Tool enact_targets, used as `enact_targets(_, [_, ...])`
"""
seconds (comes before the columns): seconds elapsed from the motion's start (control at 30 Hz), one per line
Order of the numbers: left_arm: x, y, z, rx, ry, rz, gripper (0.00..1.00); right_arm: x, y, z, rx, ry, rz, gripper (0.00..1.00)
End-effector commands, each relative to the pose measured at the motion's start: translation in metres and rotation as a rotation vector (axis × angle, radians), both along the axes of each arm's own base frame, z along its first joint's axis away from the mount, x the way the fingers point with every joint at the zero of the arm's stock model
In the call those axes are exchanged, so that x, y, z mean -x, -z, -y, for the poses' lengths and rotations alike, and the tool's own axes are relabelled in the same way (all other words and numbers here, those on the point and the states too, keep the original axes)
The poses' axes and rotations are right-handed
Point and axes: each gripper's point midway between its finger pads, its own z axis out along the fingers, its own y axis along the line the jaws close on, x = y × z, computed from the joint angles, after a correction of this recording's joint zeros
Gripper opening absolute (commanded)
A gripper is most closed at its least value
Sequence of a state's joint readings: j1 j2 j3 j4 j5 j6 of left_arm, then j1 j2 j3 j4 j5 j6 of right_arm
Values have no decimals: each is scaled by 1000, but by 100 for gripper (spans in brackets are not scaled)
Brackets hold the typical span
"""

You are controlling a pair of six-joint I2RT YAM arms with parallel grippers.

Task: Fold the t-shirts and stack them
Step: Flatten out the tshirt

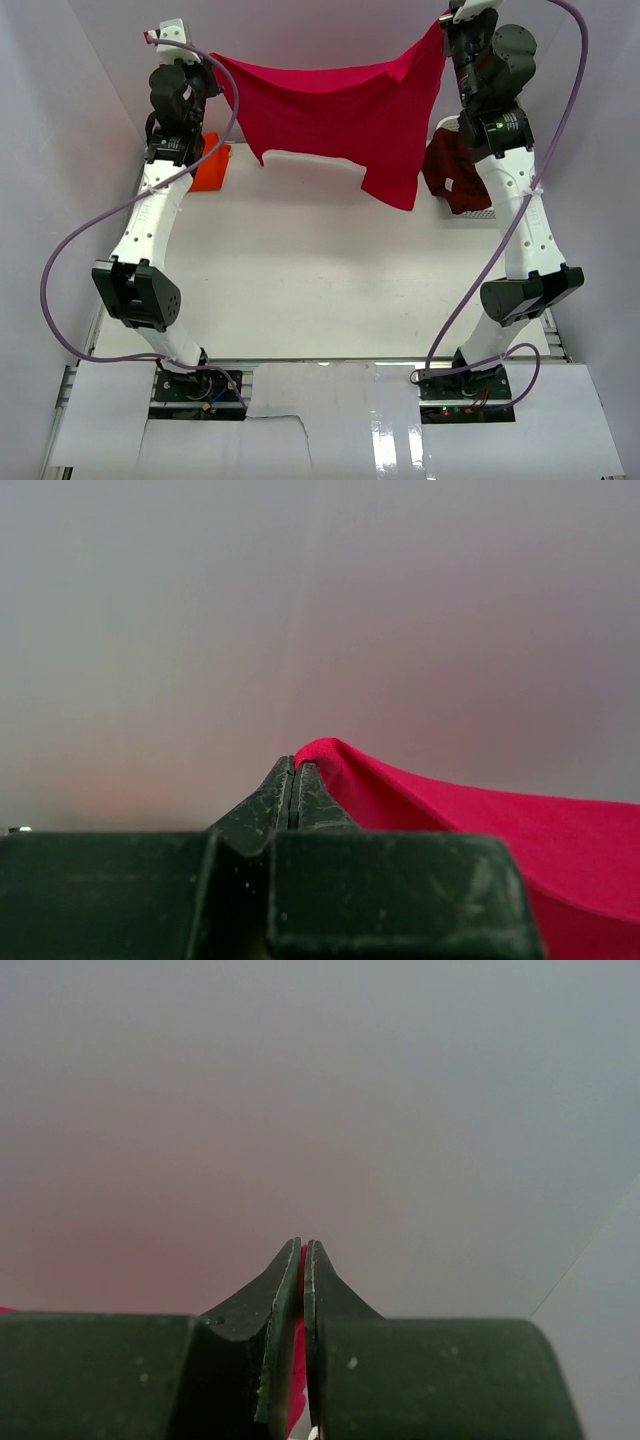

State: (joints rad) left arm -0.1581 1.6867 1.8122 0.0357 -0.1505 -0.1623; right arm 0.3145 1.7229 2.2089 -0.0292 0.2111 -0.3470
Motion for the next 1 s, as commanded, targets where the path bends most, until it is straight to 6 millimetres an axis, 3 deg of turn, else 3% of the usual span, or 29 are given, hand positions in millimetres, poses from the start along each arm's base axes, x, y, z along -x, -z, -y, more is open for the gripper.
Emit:
enact_targets(0.0, [23,-62,-4,5,51,135,0,26,-52,18,-18,57,170,8])
enact_targets(0.07, [34,-73,-5,-16,57,169,0,33,-54,22,-10,67,183,8])
enact_targets(0.1, [38,-78,-6,-28,54,185,0,51,-69,28,-27,69,233,8])
enact_targets(0.17, [46,-80,-8,-40,47,193,0,57,-64,26,-18,61,236,8])
enact_targets(0.23, [58,-84,-10,-46,43,204,0,79,-76,32,-1,83,274,8])
enact_targets(0.27, [63,-86,-9,-51,52,211,0,83,-74,23,17,83,272,8])
enact_targets(0.33, [82,-98,-10,-49,47,252,0,106,-87,26,13,157,329,8])
enact_targets(0.37, [84,-90,-9,-54,44,240,0,110,-80,13,60,169,331,8])
enact_targets(0.5, [127,-115,-8,-63,55,316,0,157,-105,19,16,92,392,8])
enact_targets(0.57, [147,-123,-8,-57,65,344,0,173,-107,20,5,65,396,8])
enact_targets(0.6, [153,-118,-9,-58,69,339,0,202,-116,31,-17,55,435,8])
enact_targets(0.63, [178,-131,-11,-51,73,380,0,201,-103,27,-4,46,413,8])
enact_targets(0.67, [187,-132,-12,-46,75,388,0,214,-103,24,-14,20,424,8])
enact_targets(0.7, [192,-124,-13,-49,76,378,0,237,-109,37,-27,28,453,8])
enact_targets(0.73, [219,-136,-15,-46,84,424,0,239,-102,37,-25,29,437,8])
enact_targets(0.77, [229,-137,-16,-49,88,435,0,259,-106,43,-39,7,456,8])
enact_targets(0.83, [254,-141,-18,-57,94,464,0,271,-107,45,-31,-21,453,8])
enact_targets(0.93, [277,-146,-19,-62,104,487,0,293,-109,65,-50,-19,462,8])
enact_targets(0.97, [292,-153,-21,-66,107,517,0,298,-109,68,-53,-23,469,8])
